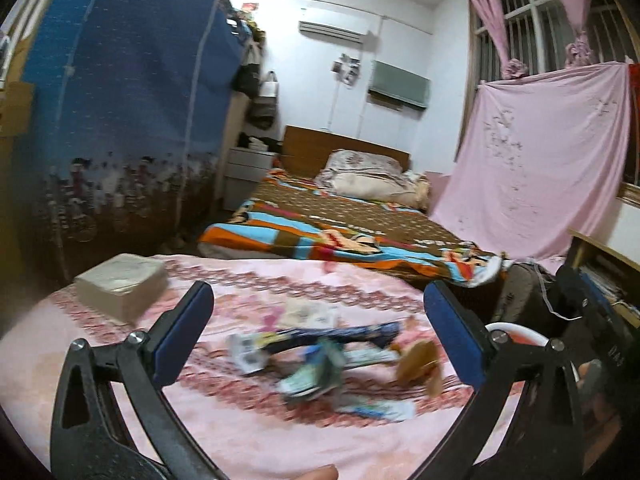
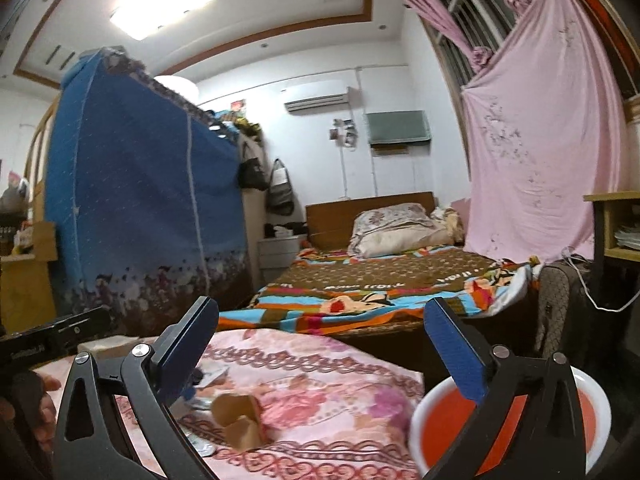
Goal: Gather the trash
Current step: 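Move both open tools back over the trash on the bed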
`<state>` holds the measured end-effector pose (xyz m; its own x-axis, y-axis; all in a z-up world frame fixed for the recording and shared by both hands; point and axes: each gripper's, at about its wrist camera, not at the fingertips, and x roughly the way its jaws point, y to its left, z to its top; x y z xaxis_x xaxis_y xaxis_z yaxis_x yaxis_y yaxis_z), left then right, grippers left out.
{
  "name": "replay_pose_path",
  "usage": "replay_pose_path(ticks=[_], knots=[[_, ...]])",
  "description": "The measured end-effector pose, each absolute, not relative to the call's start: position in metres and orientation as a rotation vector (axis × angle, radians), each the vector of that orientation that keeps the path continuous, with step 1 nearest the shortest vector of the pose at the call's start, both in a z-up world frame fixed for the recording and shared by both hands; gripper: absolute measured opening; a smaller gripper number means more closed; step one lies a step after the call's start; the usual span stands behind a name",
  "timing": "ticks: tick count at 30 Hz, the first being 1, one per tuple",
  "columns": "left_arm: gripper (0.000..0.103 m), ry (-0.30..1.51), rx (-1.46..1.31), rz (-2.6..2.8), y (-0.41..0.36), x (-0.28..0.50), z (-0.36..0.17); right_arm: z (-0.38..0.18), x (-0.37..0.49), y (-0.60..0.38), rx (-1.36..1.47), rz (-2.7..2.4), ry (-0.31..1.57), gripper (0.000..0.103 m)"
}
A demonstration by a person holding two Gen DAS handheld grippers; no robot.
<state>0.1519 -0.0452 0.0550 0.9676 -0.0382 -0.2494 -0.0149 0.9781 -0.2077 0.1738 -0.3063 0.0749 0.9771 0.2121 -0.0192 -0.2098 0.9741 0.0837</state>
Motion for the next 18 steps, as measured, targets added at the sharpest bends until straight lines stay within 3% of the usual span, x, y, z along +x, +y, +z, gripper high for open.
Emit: replay_pose_path(ticks=[11,18], knots=[[0.092,0.256,-0.234,0.026,-0.014,0.133,0.044,0.061,0.181,-0.262,0.013,0.318,0.122,0.103],[0.091,0.353,-0.196,0.003,-0.02,0.148,0.035,0.051,0.207,-0.24,-0.062,0.312,0.28,0.103]])
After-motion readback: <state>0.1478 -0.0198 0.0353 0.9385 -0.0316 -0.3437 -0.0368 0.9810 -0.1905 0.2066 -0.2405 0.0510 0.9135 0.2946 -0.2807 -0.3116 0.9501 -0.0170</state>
